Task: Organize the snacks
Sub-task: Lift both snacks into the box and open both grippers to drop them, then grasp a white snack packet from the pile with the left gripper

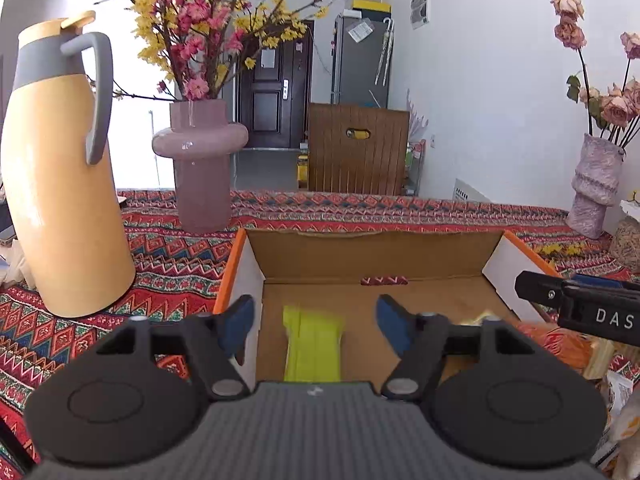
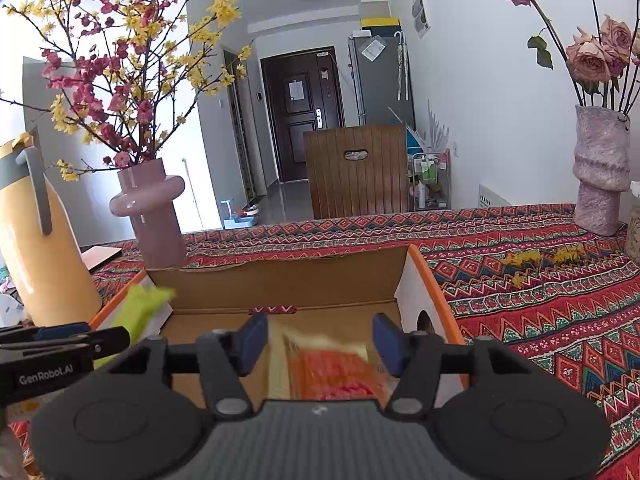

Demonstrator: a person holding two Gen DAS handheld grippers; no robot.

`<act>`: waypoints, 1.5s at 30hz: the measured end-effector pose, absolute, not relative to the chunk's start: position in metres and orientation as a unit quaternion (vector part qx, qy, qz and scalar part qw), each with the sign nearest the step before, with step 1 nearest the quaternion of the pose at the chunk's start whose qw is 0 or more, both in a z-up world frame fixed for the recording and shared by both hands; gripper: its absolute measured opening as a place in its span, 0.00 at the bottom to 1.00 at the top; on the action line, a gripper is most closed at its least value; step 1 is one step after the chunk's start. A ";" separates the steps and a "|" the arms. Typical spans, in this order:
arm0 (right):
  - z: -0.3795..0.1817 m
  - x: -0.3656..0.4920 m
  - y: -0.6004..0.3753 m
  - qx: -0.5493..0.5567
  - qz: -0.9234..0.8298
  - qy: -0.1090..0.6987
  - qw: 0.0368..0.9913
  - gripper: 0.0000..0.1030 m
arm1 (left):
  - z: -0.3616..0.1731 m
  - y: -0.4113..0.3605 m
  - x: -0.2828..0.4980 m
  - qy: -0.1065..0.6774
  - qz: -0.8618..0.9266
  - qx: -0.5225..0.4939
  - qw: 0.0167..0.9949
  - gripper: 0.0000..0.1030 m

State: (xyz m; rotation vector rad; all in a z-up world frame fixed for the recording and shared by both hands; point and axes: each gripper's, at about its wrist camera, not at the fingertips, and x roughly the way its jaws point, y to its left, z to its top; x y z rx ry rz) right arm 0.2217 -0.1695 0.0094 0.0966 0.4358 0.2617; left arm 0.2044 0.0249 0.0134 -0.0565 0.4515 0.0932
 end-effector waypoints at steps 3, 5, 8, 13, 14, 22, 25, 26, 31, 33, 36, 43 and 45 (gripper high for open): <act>0.014 0.214 -0.175 0.057 0.123 0.196 0.971 0.99 | 0.020 0.025 0.192 0.190 0.058 -0.034 0.979 1.00; 0.016 0.211 -0.176 0.062 0.127 0.189 0.972 1.00 | 0.022 0.023 0.189 0.183 0.057 -0.035 0.981 1.00; 0.017 0.206 -0.175 0.057 0.133 0.181 0.973 1.00 | 0.023 0.023 0.188 0.182 0.063 -0.035 0.981 1.00; 0.023 0.201 -0.177 0.060 0.136 0.169 0.974 1.00 | 0.028 0.021 0.183 0.171 0.066 -0.039 0.982 1.00; 0.024 0.199 -0.178 0.060 0.137 0.165 0.975 1.00 | 0.030 0.021 0.182 0.168 0.069 -0.039 0.983 1.00; 0.052 0.173 -0.178 0.045 0.144 0.123 0.981 1.00 | 0.054 0.015 0.156 0.141 0.077 -0.026 0.987 1.00; 0.059 0.159 -0.179 0.041 0.146 0.114 0.982 1.00 | 0.062 0.016 0.143 0.136 0.082 -0.017 0.987 1.00; 0.060 0.153 -0.179 0.039 0.147 0.113 0.982 1.00 | 0.064 0.016 0.137 0.134 0.082 -0.016 0.987 1.00; 0.063 0.123 -0.181 0.037 0.151 0.112 0.982 1.00 | 0.068 0.018 0.108 0.129 0.080 -0.018 0.988 1.00; 0.061 0.110 -0.182 0.036 0.153 0.114 0.981 1.00 | 0.066 0.018 0.095 0.130 0.077 -0.018 0.988 1.00; 0.055 0.090 -0.183 0.034 0.156 0.120 0.980 1.00 | 0.060 0.020 0.075 0.136 0.073 -0.021 0.988 1.00; 0.030 0.052 -0.189 0.028 0.151 0.146 0.977 1.00 | 0.033 0.030 0.040 0.169 0.068 -0.032 0.983 1.00; 0.022 0.045 -0.193 0.026 0.147 0.158 0.976 1.00 | 0.026 0.033 0.034 0.181 0.069 -0.037 0.980 1.00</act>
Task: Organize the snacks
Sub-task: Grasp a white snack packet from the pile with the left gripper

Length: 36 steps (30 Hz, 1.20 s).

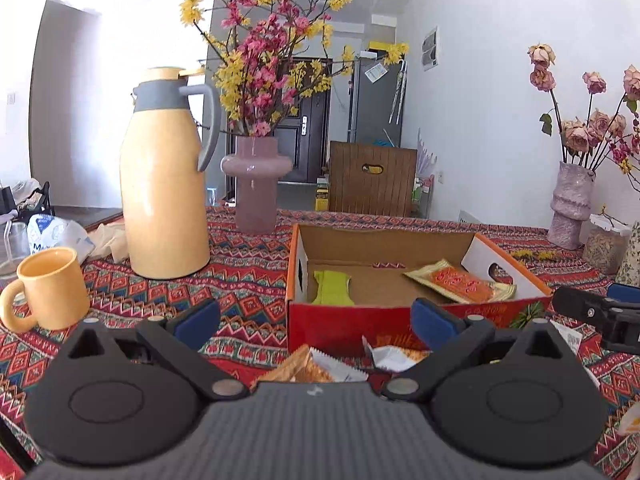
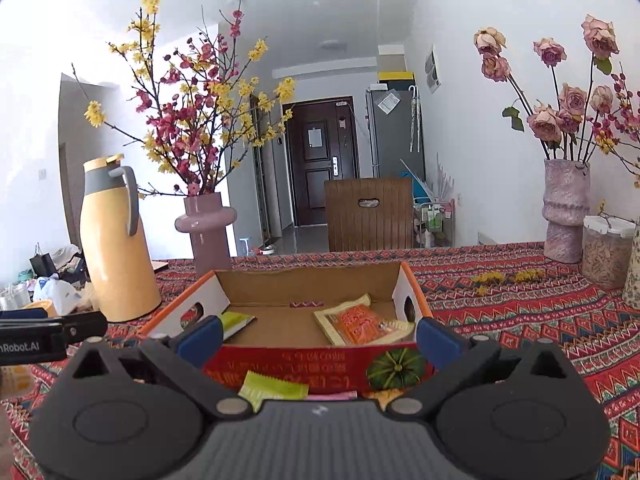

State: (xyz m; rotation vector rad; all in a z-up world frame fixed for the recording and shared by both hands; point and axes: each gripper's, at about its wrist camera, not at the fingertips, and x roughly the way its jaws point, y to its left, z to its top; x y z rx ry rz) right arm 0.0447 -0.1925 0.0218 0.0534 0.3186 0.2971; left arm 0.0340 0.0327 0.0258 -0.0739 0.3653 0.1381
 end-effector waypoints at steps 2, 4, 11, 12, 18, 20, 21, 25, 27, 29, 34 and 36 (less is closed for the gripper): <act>0.015 0.037 -0.196 0.025 0.142 0.168 0.975 1.00 | 0.017 0.035 0.027 0.194 0.065 -0.039 0.978 1.00; 0.008 0.029 -0.199 0.024 0.139 0.178 0.974 1.00 | 0.009 0.034 0.020 0.203 0.064 -0.035 0.976 1.00; -0.016 0.007 -0.208 0.024 0.132 0.213 0.968 1.00 | -0.017 0.031 0.006 0.253 0.047 -0.035 0.966 1.00; -0.017 0.005 -0.209 0.025 0.131 0.216 0.967 1.00 | -0.020 0.029 0.005 0.259 0.045 -0.035 0.964 1.00; -0.015 -0.003 -0.209 0.026 0.135 0.211 0.968 1.00 | -0.030 0.010 0.006 0.294 0.045 -0.004 0.955 1.00; -0.015 -0.004 -0.210 0.028 0.136 0.210 0.968 1.00 | -0.035 0.002 0.008 0.307 0.044 0.007 0.951 1.00; -0.015 -0.004 -0.211 0.028 0.136 0.211 0.968 1.00 | -0.037 -0.001 0.009 0.314 0.043 0.010 0.948 1.00; -0.016 -0.005 -0.214 0.031 0.137 0.214 0.967 1.00 | -0.042 -0.007 0.010 0.330 0.043 0.015 0.943 0.91; -0.018 -0.006 -0.215 0.032 0.137 0.216 0.966 1.00 | -0.044 -0.008 0.011 0.338 0.041 0.013 0.940 0.74; -0.019 -0.007 -0.216 0.033 0.138 0.217 0.966 1.00 | -0.046 -0.008 0.012 0.346 0.036 0.009 0.938 0.65; -0.020 -0.008 -0.218 0.034 0.138 0.218 0.966 1.00 | -0.043 -0.011 0.006 0.330 0.033 0.021 0.943 0.53; -0.020 -0.009 -0.218 0.034 0.138 0.218 0.966 1.00 | -0.041 -0.012 0.004 0.328 0.029 0.021 0.944 0.45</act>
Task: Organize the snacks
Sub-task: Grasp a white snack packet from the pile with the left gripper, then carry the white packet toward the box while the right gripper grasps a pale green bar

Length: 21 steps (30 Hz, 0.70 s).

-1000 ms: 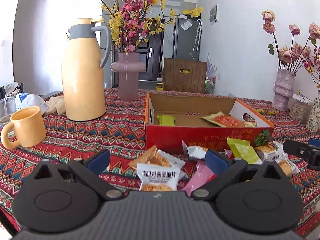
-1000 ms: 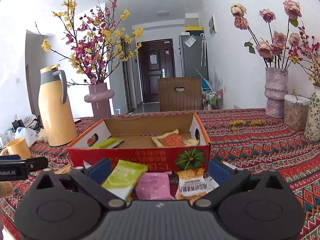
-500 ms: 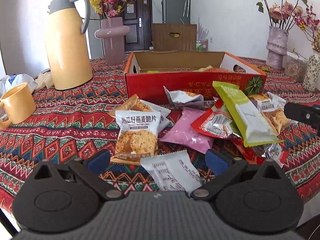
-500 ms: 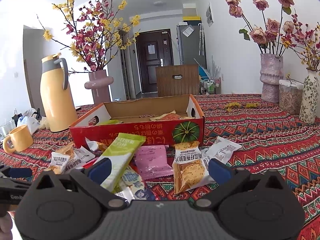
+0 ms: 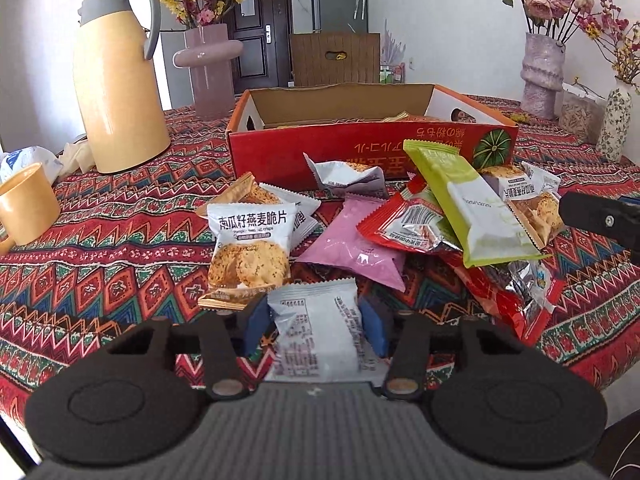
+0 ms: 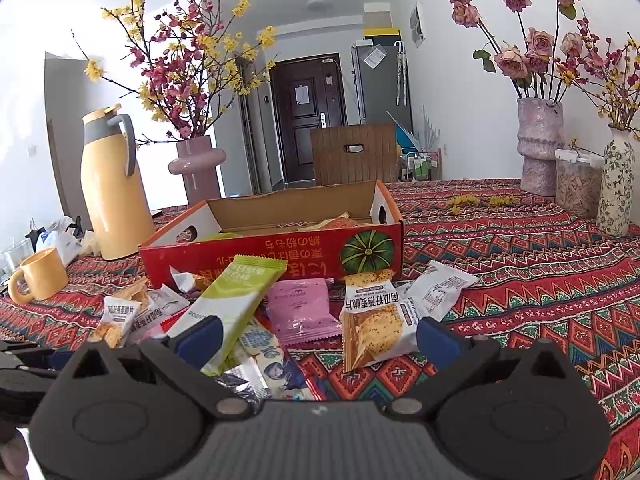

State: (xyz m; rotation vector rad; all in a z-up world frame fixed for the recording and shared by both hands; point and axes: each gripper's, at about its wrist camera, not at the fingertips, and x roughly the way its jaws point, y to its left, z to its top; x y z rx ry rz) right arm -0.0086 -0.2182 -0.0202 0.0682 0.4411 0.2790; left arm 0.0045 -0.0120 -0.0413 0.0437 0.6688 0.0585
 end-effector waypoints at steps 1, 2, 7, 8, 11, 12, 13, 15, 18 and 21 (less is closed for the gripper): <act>-0.020 -0.009 -0.218 0.033 0.139 0.218 0.965 1.00 | -0.041 -0.012 0.004 0.327 0.028 0.022 0.944 0.45; -0.020 -0.010 -0.218 0.033 0.139 0.218 0.965 1.00 | -0.041 -0.012 0.004 0.327 0.027 0.022 0.944 0.45; -0.021 -0.011 -0.215 0.030 0.140 0.220 0.965 1.00 | -0.046 -0.013 0.005 0.338 0.028 0.022 0.940 0.54; -0.021 -0.012 -0.215 0.029 0.140 0.220 0.965 1.00 | -0.048 -0.012 0.006 0.343 0.028 0.021 0.939 0.54; -0.022 -0.012 -0.214 0.029 0.139 0.221 0.965 1.00 | -0.049 -0.011 0.006 0.344 0.027 0.017 0.938 0.50; -0.022 -0.012 -0.214 0.029 0.139 0.222 0.965 1.00 | -0.049 -0.011 0.005 0.343 0.026 0.018 0.939 0.48; -0.022 -0.012 -0.214 0.029 0.139 0.223 0.965 1.00 | -0.048 -0.010 0.005 0.342 0.025 0.018 0.939 0.48; -0.023 -0.012 -0.214 0.029 0.138 0.223 0.964 1.00 | -0.048 -0.010 0.004 0.339 0.023 0.018 0.940 0.45; -0.023 -0.012 -0.214 0.029 0.137 0.224 0.964 1.00 | -0.047 -0.009 0.002 0.336 0.022 0.015 0.941 0.44; -0.024 -0.011 -0.215 0.030 0.136 0.224 0.965 1.00 | -0.043 -0.007 -0.001 0.328 0.018 0.010 0.944 0.44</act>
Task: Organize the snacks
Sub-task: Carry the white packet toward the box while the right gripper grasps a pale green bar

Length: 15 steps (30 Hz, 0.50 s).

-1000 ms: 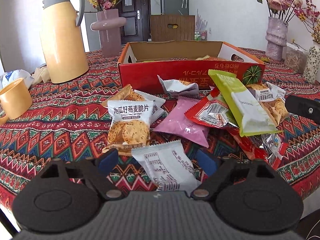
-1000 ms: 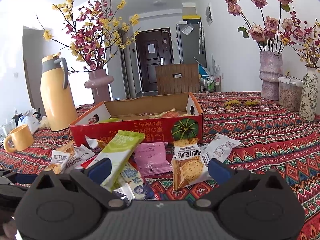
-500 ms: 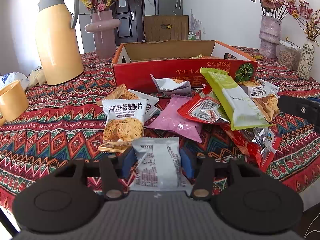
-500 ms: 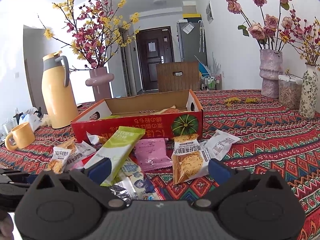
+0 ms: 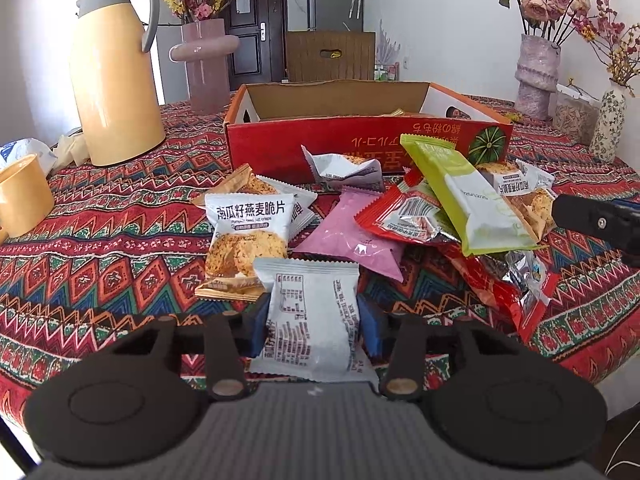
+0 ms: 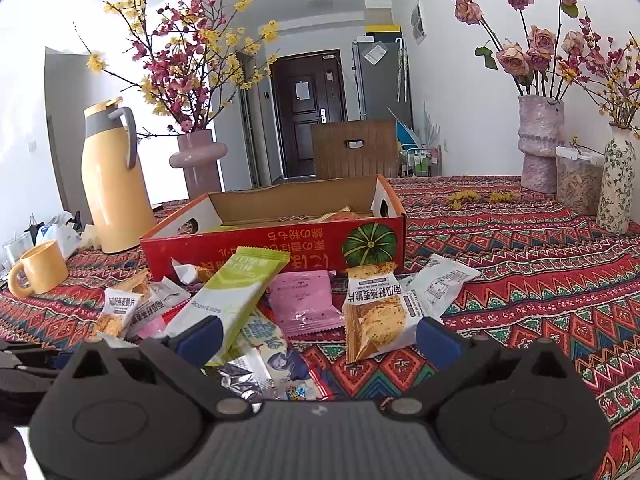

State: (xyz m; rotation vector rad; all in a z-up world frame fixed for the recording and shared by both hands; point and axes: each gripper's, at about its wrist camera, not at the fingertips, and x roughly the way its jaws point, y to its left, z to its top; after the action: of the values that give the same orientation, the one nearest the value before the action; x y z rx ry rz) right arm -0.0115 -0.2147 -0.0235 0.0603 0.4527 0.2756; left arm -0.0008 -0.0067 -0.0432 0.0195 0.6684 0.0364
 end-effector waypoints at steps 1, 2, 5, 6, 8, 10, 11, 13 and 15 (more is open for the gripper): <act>-0.023 -0.011 -0.214 0.030 0.136 0.223 0.965 1.00 | -0.041 -0.006 -0.003 0.323 0.017 0.009 0.946 0.44; -0.023 -0.011 -0.214 0.030 0.137 0.223 0.965 1.00 | -0.039 -0.006 -0.004 0.319 0.017 0.008 0.947 0.44; -0.020 -0.010 -0.209 0.027 0.142 0.220 0.965 1.00 | -0.032 -0.004 -0.005 0.309 0.017 0.005 0.951 0.44; -0.018 -0.009 -0.206 0.026 0.145 0.218 0.965 1.00 | -0.029 -0.004 -0.005 0.305 0.017 0.003 0.952 0.44; -0.015 -0.006 -0.200 0.022 0.150 0.215 0.965 1.00 | -0.025 -0.002 -0.006 0.298 0.018 0.002 0.954 0.44; -0.012 -0.002 -0.191 0.019 0.159 0.215 0.963 1.00 | -0.021 0.000 -0.005 0.291 0.020 0.000 0.956 0.44; -0.010 0.000 -0.187 0.016 0.163 0.216 0.963 0.99 | -0.019 0.001 -0.004 0.288 0.022 -0.001 0.957 0.44; -0.008 0.007 -0.176 0.011 0.169 0.221 0.961 0.96 | -0.015 0.004 -0.003 0.283 0.026 -0.003 0.959 0.44; -0.007 0.014 -0.166 0.009 0.176 0.228 0.958 0.91 | -0.013 0.006 -0.002 0.278 0.028 -0.006 0.960 0.44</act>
State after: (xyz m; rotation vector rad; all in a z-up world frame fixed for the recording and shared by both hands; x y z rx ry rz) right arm 0.0140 -0.1657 -0.0070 0.0177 0.4626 0.3575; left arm -0.0019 0.0060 -0.0126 -0.0117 0.5631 0.0576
